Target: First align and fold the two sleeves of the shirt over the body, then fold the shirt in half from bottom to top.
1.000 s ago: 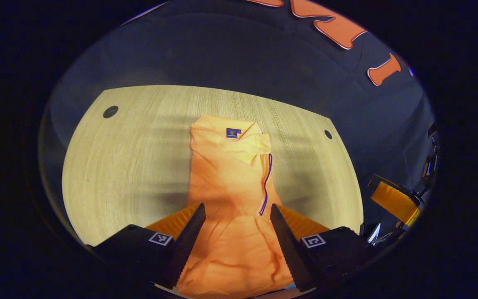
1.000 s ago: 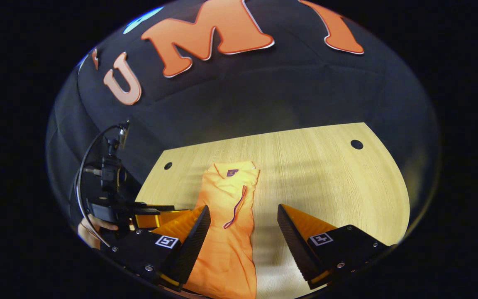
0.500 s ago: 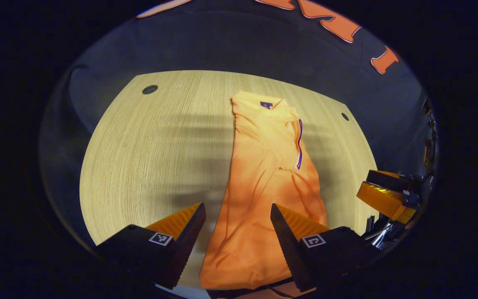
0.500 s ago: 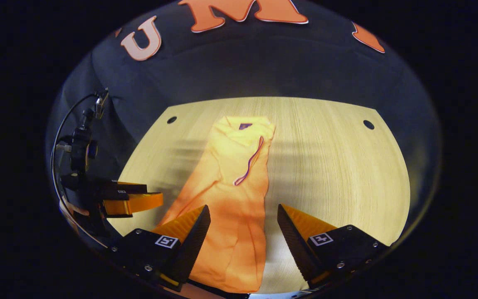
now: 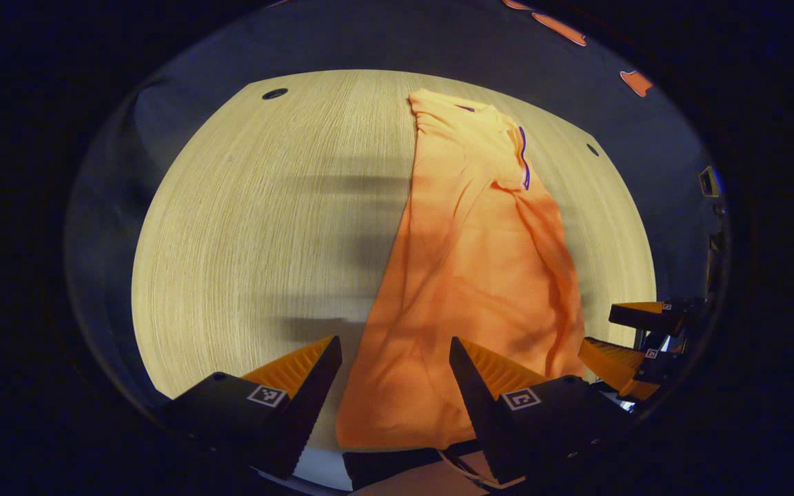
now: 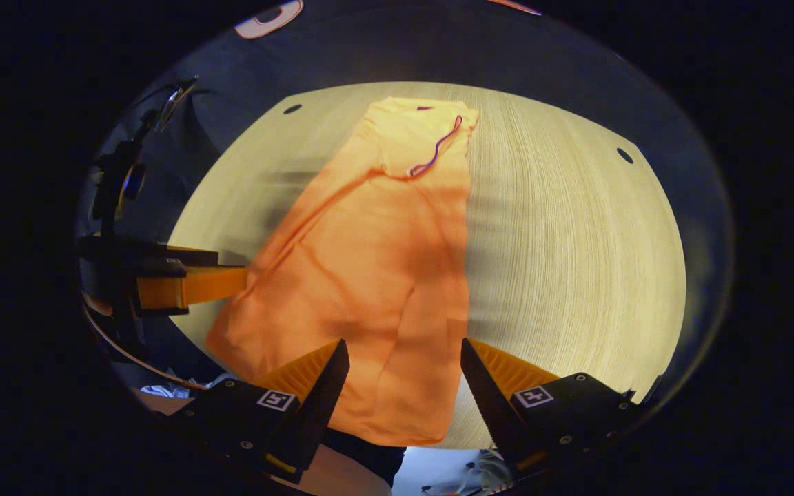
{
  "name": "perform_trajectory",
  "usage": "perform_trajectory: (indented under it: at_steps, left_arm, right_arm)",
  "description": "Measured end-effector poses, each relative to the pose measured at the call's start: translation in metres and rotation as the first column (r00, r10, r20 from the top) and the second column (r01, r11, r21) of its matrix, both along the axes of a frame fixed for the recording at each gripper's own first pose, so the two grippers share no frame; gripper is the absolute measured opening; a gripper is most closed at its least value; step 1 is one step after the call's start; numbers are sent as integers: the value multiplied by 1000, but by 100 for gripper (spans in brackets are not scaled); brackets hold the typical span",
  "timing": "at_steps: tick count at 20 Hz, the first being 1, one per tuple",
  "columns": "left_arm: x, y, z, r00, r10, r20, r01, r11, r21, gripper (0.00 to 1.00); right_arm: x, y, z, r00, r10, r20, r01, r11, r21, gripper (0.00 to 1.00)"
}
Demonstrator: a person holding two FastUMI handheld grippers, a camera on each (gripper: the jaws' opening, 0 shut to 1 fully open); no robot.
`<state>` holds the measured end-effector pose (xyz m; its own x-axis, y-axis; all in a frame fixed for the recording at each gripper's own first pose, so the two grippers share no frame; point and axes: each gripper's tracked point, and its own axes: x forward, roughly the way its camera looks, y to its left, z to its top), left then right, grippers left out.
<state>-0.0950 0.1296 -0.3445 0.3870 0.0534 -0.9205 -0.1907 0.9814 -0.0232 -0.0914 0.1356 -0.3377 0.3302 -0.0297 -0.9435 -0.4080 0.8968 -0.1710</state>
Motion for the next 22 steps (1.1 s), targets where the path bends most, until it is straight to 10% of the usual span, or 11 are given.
perform_trajectory:
  at_steps: [7, 19, 22]
  left_arm:
    - [-79, -6, -38, 990, 42, -136, -35, 998, 53, 98]
    - [-84, -14, -59, 987, 36, -154, -18, 993, 117, 100]
    - [-82, -23, -60, 989, -20, -146, 38, 992, 122, 73]
  right_arm:
    - [-57, -37, -38, 981, -159, -112, 155, 987, -41, 99]
    - [-65, -52, -52, 988, -136, -78, 125, 983, -136, 97]
    - [-61, -54, -51, 994, -91, -56, 84, 989, -120, 48]
